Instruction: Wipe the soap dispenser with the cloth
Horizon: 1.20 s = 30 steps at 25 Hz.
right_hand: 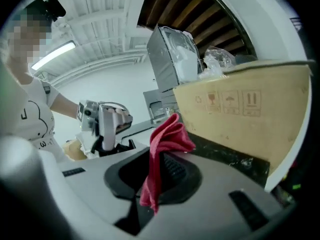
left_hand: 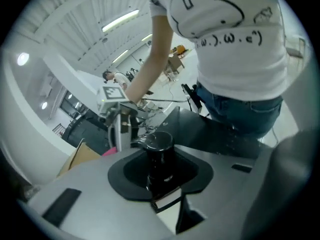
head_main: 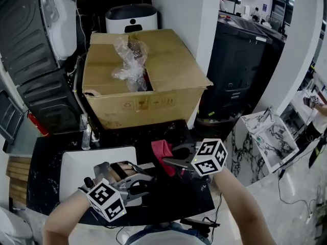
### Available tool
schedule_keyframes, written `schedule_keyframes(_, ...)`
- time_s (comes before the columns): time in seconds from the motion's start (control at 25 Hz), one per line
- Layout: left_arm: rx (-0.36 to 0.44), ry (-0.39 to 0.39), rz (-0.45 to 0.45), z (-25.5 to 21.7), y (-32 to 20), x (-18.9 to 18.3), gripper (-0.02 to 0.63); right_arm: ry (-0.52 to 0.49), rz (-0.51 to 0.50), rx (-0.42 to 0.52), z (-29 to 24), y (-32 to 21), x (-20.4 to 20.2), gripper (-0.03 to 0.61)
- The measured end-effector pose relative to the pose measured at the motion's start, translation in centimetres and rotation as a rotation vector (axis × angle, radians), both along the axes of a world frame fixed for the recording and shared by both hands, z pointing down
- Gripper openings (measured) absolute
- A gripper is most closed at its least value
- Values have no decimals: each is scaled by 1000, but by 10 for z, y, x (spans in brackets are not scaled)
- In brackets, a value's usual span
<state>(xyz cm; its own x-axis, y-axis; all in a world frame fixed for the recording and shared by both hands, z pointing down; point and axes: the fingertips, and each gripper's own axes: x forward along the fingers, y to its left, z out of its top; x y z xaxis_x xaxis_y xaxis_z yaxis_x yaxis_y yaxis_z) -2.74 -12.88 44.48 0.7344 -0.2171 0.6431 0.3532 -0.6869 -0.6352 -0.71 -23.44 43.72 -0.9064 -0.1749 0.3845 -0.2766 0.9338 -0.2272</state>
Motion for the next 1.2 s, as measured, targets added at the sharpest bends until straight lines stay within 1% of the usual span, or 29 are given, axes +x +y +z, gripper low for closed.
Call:
schedule_keyframes(0.08, 93, -46, 33, 20, -4, 2, 110, 36, -53, 34, -8, 2, -4, 51)
schedule_keyframes(0.16, 170, -77, 68, 40, -7, 3, 112, 85, -108, 50, -5, 8, -11, 51)
schedule_keyframes(0.24, 221, -92, 104, 56, -7, 4, 112, 127, -157, 45, 6, 15, -19, 51)
schedule_keyframes(0.32, 245, -104, 141, 69, -5, 5, 112, 163, -194, 27, 18, 19, -24, 51)
schedule_keyframes(0.4, 244, -106, 161, 78, -2, 5, 112, 205, -218, 5, 30, 21, -29, 51)
schedule_keyframes(0.48, 236, -89, 155, 79, -2, 5, 110, 248, -242, -20, 41, 21, -33, 51)
schedule_keyframes(0.56, 235, -74, 154, 79, -2, 4, 110, 279, -280, -49, 48, 23, -38, 49)
schedule_keyframes(0.64, 241, -74, 167, 83, 1, 2, 110, 310, -322, -90, 52, 26, -43, 49)
schedule_keyframes(0.72, 257, -87, 171, 88, 3, -3, 110, 369, -344, -126, 57, 25, -49, 48)
schedule_keyframes(0.76, 262, -87, 165, 89, 2, -5, 109, 410, -346, -127, 61, 21, -52, 48)
schedule_keyframes(0.88, 259, -55, 139, 85, 2, -3, 109, 559, -319, -82, 75, 1, -59, 48)
schedule_keyframes(0.96, 248, -43, 125, 83, 0, -3, 109, 631, -297, -73, 84, -10, -61, 48)
schedule_keyframes(1.08, 214, -21, 96, 78, -5, -3, 109, 657, -263, -104, 91, -21, -62, 48)
schedule_keyframes(1.2, 200, -13, 87, 77, -6, -3, 109, 625, -205, -140, 93, -28, -61, 48)
